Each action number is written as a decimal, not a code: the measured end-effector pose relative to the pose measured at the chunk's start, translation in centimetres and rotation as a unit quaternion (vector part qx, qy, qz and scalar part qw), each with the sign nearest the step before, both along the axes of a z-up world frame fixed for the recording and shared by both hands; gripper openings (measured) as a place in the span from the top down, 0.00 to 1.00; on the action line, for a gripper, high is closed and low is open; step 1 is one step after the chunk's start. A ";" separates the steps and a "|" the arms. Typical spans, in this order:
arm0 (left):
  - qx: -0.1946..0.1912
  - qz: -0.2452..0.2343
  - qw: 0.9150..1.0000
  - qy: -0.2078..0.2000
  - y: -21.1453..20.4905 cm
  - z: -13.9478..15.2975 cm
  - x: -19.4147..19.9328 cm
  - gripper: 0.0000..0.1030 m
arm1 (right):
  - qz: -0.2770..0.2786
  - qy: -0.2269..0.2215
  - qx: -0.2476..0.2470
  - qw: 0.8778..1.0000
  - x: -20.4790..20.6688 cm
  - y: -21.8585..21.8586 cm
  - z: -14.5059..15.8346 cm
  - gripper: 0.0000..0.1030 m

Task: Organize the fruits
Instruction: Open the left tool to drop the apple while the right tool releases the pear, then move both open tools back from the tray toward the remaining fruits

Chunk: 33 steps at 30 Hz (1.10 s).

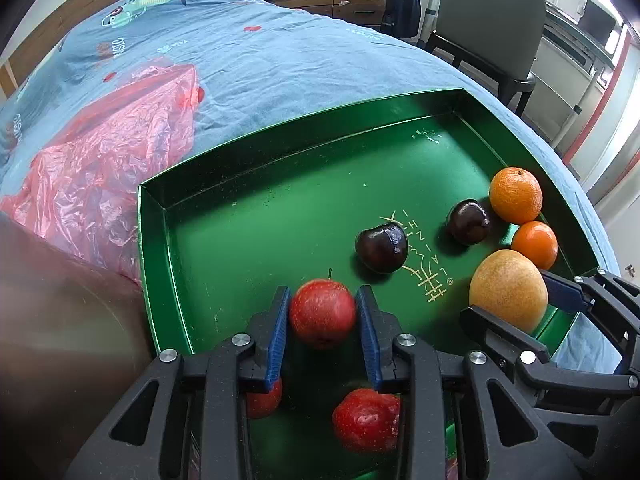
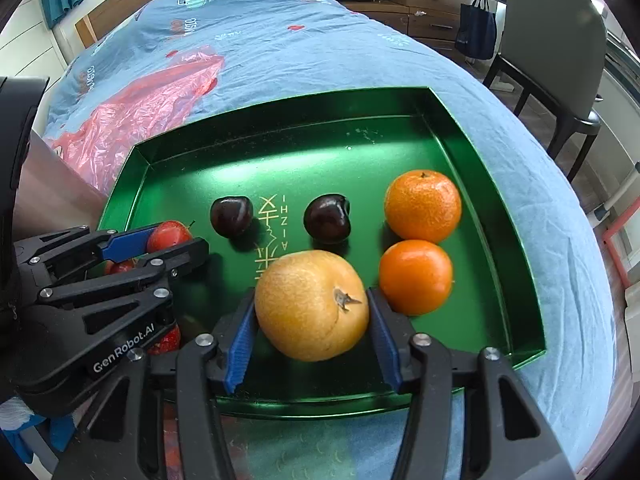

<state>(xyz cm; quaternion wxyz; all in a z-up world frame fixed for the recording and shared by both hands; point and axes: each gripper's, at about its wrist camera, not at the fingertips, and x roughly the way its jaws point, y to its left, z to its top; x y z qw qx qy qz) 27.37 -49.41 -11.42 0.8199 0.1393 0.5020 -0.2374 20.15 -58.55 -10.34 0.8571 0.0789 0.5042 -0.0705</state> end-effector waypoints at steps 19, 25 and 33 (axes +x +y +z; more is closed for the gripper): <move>-0.033 -0.049 0.998 -0.024 1.9 4.9 -5.1 0.59 | -0.083 -0.029 -0.017 0.996 -7.9 0.4 5.2 0.17; -0.048 -0.085 0.995 -0.017 2.8 5.9 -8.5 0.59 | -0.102 -0.003 -0.030 0.994 -11.2 1.1 5.2 0.17; -0.056 -0.121 0.991 -0.011 5.1 6.7 -13.5 0.59 | -0.100 0.018 -0.035 0.994 -13.7 3.5 5.3 0.17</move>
